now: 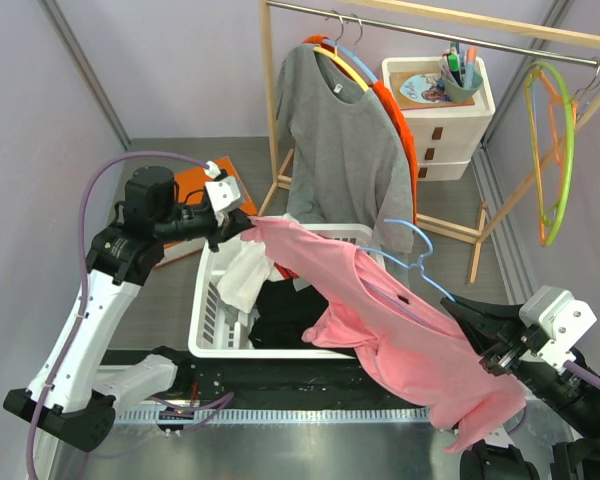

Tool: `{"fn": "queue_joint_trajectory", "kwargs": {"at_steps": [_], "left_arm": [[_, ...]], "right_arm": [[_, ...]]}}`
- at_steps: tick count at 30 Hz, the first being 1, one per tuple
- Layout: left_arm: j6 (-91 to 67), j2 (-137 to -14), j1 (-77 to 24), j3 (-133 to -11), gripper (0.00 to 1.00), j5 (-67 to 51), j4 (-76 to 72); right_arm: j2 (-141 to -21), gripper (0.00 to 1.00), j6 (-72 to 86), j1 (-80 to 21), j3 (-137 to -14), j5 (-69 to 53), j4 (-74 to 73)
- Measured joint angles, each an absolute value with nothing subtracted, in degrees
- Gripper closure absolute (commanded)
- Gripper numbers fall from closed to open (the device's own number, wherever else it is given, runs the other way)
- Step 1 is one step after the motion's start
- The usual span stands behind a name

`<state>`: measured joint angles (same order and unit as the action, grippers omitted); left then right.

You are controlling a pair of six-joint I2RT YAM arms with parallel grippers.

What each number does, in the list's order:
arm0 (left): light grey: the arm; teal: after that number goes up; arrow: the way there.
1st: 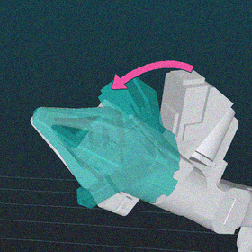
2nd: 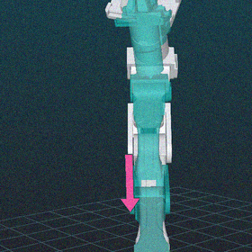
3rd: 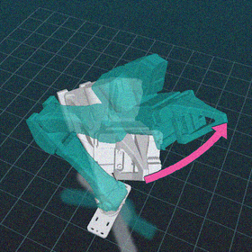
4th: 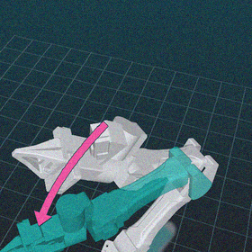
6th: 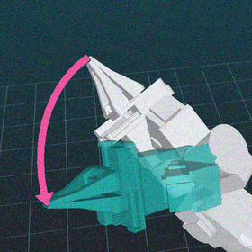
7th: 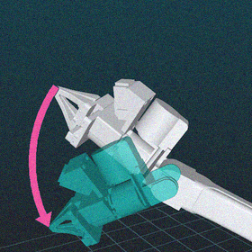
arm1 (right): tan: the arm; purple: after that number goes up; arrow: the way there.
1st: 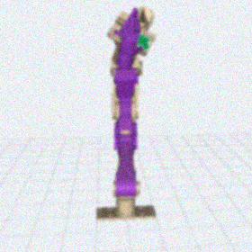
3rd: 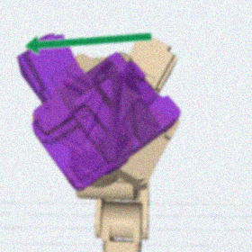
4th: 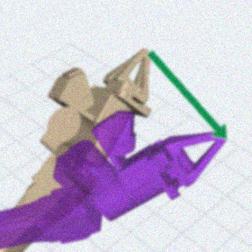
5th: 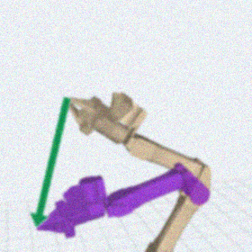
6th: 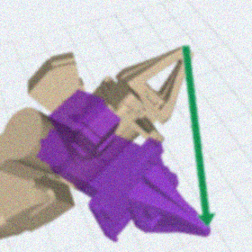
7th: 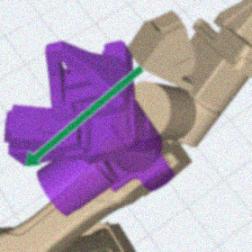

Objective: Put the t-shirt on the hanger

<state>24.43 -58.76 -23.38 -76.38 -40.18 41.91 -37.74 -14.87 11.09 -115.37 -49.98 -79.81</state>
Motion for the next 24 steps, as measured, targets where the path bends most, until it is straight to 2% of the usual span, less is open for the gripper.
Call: {"fn": "queue_joint_trajectory", "kwargs": {"at_steps": [1,2,3,8,15,18,24], "left_arm": [[24.29,-58.74,-22.39,-76.12,0.51,-40.23,41.82],[24.18,-58.74,-21.98,-75.88,0.22,-40.49,41.85],[24.23,-58.74,-21.93,-75.64,0.01,-41.04,41.80],[22.55,-57.25,-21.80,-73.78,0.00,-43.72,40.47],[20.47,-55.53,-21.71,-73.34,0.00,-45.91,37.89],[19.14,-55.90,-21.71,-73.34,0.00,-46.83,36.56],[16.60,-56.29,-21.71,-73.34,0.00,-48.29,34.24]], "right_arm": [[-37.74,0.99,-14.85,11.09,-115.35,-49.76,-79.83],[-37.74,0.99,-14.72,11.09,-115.35,-49.39,-79.83],[-37.74,0.99,-14.46,11.09,-115.37,-48.90,-79.81],[-37.95,0.99,-9.54,10.90,-118.37,-41.82,-80.86],[-39.77,0.99,0.21,8.80,-136.40,-22.48,-77.84],[-39.66,0.99,1.23,9.13,-141.03,-15.31,-71.81],[-41.63,0.99,-2.11,9.45,-141.49,-1.17,-58.15]]}}
